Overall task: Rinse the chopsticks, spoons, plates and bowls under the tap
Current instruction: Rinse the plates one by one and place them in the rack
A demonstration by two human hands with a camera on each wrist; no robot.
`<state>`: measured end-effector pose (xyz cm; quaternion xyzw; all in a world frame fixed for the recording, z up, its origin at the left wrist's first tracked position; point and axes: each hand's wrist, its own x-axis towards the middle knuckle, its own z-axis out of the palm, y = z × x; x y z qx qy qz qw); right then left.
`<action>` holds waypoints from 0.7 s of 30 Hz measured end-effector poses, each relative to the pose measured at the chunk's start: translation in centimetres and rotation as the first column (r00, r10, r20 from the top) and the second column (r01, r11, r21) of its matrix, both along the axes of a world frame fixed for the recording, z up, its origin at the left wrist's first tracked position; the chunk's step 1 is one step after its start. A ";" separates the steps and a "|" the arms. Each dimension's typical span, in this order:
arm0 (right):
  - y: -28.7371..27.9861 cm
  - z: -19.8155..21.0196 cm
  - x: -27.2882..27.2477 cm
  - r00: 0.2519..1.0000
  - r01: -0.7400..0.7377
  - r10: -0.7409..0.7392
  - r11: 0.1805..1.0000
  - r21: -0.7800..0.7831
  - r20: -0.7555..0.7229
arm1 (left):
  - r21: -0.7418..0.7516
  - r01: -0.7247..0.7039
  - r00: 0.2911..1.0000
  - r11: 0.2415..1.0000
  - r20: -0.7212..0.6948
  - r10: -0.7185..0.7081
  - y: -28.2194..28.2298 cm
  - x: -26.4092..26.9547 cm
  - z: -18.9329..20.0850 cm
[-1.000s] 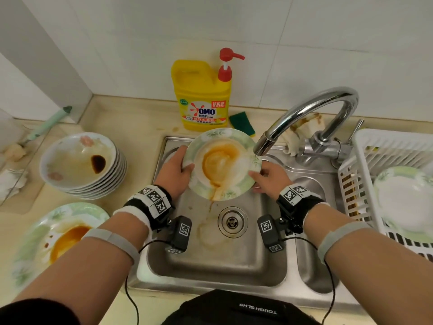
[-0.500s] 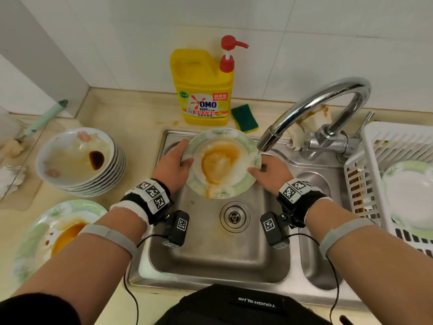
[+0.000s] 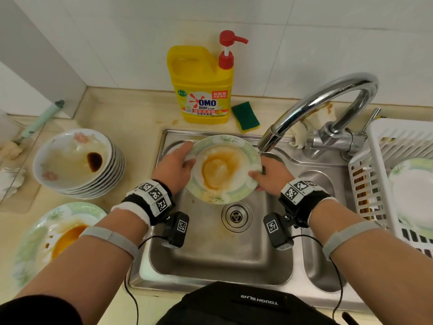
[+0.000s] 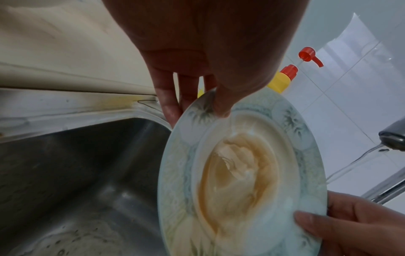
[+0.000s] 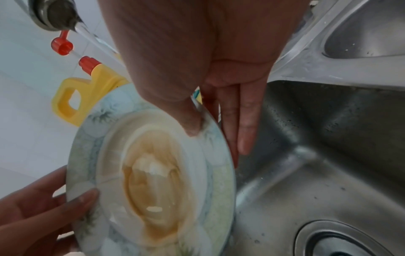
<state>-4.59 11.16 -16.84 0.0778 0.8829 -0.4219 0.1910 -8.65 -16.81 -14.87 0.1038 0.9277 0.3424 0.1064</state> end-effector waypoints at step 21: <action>-0.6 1.2 -1.4 1.000 -0.001 -0.003 0.984 0.177 0.024 | -0.117 0.058 0.998 0.991 -0.033 -0.062 1.8 -1.1 1.6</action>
